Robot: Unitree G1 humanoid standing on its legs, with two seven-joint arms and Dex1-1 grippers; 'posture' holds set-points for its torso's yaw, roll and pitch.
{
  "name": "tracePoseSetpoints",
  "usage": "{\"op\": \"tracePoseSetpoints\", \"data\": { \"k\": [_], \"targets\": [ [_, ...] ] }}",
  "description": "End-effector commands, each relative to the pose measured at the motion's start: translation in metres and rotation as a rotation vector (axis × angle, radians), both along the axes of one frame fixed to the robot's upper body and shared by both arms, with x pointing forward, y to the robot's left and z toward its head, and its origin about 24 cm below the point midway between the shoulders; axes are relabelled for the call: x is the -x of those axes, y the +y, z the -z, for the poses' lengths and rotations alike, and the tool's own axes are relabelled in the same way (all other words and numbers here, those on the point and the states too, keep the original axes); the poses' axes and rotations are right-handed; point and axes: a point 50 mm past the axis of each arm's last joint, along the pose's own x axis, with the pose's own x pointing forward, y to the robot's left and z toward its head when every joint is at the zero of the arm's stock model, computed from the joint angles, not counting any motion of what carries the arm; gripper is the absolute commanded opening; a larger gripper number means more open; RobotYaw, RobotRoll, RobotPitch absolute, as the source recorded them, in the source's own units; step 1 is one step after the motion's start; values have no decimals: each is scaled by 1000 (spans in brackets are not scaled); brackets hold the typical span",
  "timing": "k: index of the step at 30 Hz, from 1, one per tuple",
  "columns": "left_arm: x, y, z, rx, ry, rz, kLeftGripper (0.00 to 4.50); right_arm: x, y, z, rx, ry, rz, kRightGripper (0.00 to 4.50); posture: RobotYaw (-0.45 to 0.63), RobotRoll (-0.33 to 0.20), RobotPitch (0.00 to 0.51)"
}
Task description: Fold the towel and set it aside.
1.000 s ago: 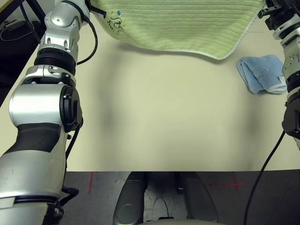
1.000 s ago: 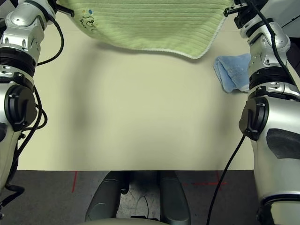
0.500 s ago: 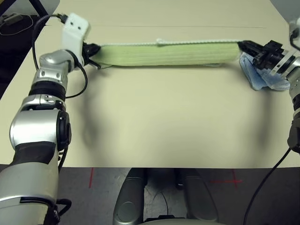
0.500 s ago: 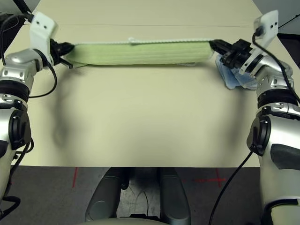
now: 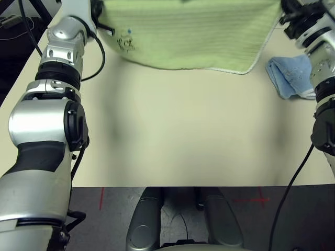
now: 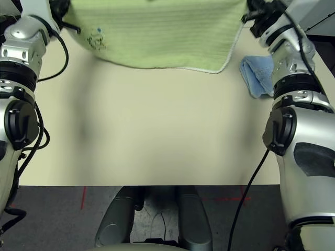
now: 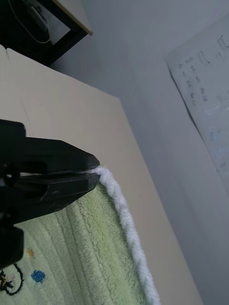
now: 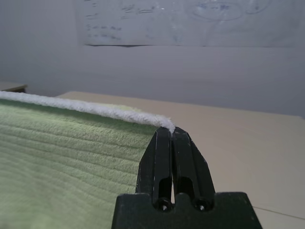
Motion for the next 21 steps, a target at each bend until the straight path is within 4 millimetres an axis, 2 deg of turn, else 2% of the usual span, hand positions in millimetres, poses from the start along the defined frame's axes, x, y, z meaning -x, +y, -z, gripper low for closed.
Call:
{"op": "tracePoseSetpoints", "data": {
  "k": [1,3,5,8,12,17,21],
  "targets": [
    [-2,21,39,-23,185,30,56,7,-15,28,65,123,-109,0,54,0,306],
    [-1,27,76,-92,407,113,56,13,-15,48,179,216,-221,0,58,0,308],
    [4,33,99,-128,541,201,56,22,-16,66,244,330,-387,0,60,0,314],
    [18,41,114,-186,684,319,56,41,-23,84,305,490,-564,0,64,0,318],
    [53,52,136,-274,987,484,56,61,-31,97,444,620,-650,0,63,0,315],
    [84,60,150,-410,1207,549,56,76,-29,111,691,734,-719,0,55,0,311],
    [98,63,151,-462,1306,594,56,86,-30,121,838,785,-737,0,55,0,310]
  ]
}}
